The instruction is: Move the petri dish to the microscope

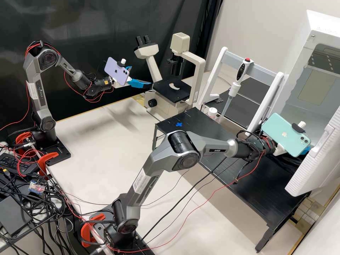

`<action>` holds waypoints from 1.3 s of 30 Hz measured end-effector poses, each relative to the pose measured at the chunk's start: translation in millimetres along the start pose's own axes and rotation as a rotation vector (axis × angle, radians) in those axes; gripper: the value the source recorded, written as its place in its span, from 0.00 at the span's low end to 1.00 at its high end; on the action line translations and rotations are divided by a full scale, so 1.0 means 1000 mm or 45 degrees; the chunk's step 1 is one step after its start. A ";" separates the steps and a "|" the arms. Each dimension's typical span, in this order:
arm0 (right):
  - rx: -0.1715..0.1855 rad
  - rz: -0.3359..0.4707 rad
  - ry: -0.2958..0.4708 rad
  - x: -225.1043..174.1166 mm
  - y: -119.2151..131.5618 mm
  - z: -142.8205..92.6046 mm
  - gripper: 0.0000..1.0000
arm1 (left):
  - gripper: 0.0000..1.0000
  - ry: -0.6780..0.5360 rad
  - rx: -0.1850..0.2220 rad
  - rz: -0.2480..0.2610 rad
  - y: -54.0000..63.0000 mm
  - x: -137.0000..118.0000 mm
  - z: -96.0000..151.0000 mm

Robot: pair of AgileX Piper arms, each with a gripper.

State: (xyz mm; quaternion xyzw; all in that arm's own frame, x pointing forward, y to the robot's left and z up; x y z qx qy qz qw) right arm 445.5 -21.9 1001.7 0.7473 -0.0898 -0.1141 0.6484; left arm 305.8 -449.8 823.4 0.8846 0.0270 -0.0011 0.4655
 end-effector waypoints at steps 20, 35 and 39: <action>-0.083 -0.155 0.027 -0.139 -0.051 -0.008 0.00 | 1.00 0.000 0.000 0.000 0.000 0.000 0.000; -0.373 -0.377 0.376 -0.203 -0.126 -0.064 0.00 | 1.00 0.000 0.000 0.000 0.000 0.000 0.000; -0.429 -0.453 0.415 -0.204 -0.151 -0.080 0.00 | 1.00 0.000 0.000 0.000 0.000 0.000 0.000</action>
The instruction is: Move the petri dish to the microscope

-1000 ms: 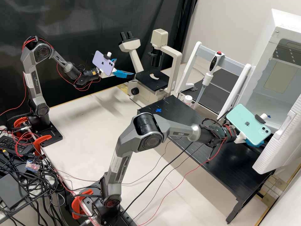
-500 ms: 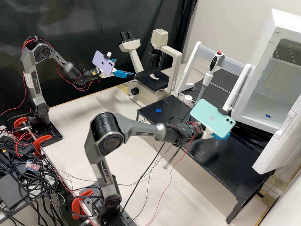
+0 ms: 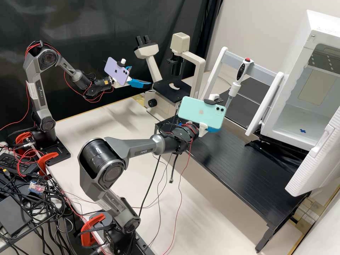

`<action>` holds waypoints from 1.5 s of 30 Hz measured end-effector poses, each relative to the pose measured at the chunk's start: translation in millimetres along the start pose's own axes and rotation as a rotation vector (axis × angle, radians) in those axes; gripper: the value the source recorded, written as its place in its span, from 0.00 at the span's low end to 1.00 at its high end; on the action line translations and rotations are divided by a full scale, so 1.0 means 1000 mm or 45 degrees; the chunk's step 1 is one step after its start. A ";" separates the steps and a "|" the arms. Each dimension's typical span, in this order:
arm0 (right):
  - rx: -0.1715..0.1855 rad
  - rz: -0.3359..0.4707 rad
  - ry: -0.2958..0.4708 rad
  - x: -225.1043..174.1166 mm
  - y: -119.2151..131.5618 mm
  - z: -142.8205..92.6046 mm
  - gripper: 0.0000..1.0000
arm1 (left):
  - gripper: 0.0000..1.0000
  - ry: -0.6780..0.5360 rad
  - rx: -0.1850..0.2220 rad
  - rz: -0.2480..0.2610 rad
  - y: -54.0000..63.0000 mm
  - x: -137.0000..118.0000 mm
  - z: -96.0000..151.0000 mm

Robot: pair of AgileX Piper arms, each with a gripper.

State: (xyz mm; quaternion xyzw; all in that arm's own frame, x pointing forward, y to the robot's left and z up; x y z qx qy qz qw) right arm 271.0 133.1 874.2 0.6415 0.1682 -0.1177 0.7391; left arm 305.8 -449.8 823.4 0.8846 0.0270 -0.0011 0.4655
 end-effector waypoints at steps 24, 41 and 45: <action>-0.099 -0.068 0.121 0.057 -0.034 -0.114 0.00 | 1.00 0.000 0.000 0.000 0.000 0.000 0.000; -0.184 0.175 0.178 0.097 -0.077 -0.142 0.00 | 1.00 0.000 0.000 0.000 0.000 0.000 0.000; -0.115 0.226 0.261 0.119 -0.090 -0.146 0.00 | 1.00 0.000 0.000 0.000 0.000 0.000 0.000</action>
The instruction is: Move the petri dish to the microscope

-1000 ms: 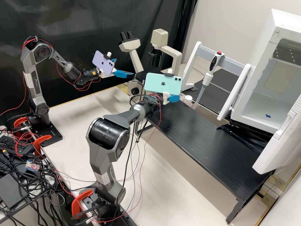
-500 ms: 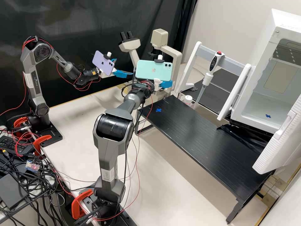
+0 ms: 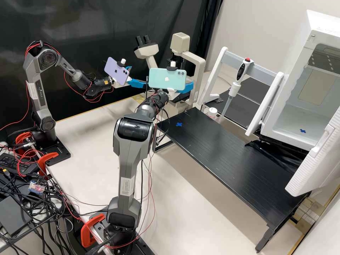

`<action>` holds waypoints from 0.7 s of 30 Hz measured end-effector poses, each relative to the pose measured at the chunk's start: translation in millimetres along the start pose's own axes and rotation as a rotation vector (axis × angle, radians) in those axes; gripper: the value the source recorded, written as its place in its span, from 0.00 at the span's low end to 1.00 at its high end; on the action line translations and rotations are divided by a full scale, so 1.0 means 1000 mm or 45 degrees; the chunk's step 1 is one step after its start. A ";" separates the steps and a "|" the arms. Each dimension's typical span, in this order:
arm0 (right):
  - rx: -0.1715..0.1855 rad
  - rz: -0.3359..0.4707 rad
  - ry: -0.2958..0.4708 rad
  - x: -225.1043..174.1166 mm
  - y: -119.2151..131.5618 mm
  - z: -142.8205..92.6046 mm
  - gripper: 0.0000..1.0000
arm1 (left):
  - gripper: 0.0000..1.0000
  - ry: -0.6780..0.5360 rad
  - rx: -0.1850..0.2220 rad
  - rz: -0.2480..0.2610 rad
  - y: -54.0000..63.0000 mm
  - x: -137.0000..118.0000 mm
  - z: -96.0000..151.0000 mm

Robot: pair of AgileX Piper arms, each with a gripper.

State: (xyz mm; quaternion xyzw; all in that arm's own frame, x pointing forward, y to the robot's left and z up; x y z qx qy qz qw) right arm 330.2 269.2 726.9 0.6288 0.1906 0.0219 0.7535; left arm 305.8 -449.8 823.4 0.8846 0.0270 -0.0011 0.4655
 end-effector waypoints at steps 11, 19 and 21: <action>0.055 -0.168 0.031 0.031 -0.041 -0.001 0.00 | 1.00 0.000 0.000 0.000 0.000 0.000 0.000; 0.078 -0.221 -0.011 0.040 -0.051 0.010 0.00 | 1.00 0.000 0.000 0.000 0.000 0.000 0.000; 0.079 -0.237 -0.019 0.045 -0.053 0.012 0.00 | 1.00 0.000 0.000 0.000 0.000 0.000 0.000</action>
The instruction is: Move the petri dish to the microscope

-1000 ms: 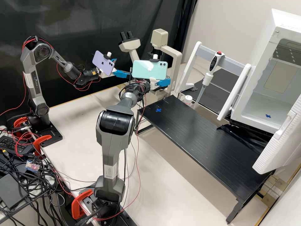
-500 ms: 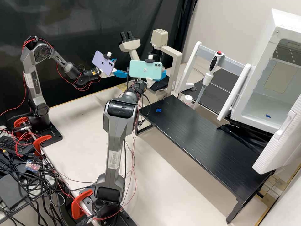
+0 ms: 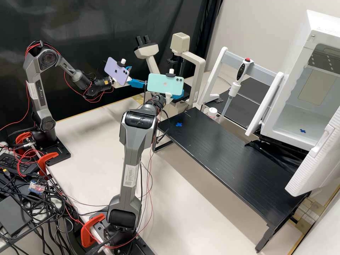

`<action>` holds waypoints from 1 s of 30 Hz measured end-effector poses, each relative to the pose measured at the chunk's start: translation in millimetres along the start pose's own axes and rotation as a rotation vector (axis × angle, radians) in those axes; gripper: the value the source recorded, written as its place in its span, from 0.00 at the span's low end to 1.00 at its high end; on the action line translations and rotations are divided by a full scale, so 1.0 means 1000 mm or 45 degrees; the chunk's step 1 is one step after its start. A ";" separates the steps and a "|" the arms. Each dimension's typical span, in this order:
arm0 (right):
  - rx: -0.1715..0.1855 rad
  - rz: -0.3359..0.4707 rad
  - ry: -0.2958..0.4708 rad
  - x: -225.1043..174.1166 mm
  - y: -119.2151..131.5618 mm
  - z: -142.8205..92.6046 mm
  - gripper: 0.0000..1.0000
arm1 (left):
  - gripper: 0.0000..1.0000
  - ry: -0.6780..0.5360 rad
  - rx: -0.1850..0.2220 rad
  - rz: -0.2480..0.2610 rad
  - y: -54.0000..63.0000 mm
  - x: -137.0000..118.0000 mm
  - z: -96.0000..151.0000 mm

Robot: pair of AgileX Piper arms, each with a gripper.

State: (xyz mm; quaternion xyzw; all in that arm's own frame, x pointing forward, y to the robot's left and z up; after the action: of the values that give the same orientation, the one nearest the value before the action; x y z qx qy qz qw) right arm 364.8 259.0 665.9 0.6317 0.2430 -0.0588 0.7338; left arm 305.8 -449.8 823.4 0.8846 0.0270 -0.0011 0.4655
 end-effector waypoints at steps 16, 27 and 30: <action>0.047 -0.001 -0.102 0.046 0.001 0.005 0.00 | 1.00 0.000 0.000 0.000 0.000 0.000 0.000; 0.065 -0.068 -0.182 0.063 -0.003 0.011 0.00 | 1.00 0.000 0.000 0.000 0.000 0.000 0.000; 0.067 -0.068 -0.181 0.064 -0.003 0.011 0.00 | 1.00 0.000 0.000 0.000 0.000 0.000 0.000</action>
State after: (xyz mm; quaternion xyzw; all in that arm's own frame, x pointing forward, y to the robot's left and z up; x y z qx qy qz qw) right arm 422.3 262.2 636.8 0.6382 0.2054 -0.1293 0.7306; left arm 305.8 -449.8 823.4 0.8846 0.0270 -0.0011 0.4655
